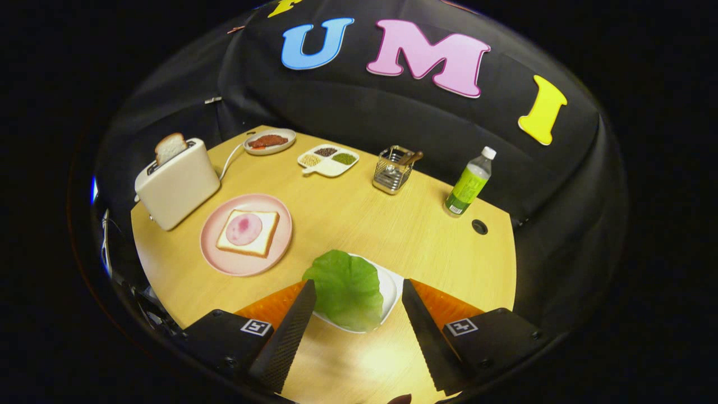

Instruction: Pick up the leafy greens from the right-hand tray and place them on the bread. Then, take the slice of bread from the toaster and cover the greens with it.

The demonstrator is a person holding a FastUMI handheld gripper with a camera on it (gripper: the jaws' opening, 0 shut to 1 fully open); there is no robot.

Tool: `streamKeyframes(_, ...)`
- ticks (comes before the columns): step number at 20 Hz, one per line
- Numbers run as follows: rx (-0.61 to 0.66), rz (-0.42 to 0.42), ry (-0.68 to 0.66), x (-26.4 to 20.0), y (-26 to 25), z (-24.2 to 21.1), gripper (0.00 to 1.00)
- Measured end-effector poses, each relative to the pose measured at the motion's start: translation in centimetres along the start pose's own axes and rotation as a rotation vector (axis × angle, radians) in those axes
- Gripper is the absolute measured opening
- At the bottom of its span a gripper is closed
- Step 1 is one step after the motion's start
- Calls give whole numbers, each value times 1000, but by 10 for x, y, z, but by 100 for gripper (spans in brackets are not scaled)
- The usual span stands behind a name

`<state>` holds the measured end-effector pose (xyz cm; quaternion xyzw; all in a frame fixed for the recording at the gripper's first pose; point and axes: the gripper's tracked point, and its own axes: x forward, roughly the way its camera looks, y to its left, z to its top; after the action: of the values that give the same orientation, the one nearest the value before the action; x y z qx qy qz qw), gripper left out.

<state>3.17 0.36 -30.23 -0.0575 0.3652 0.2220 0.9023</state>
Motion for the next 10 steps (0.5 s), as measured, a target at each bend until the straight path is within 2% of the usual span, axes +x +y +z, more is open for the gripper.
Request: streamKeyframes(10,-56,86,178,63,4,-43,96)
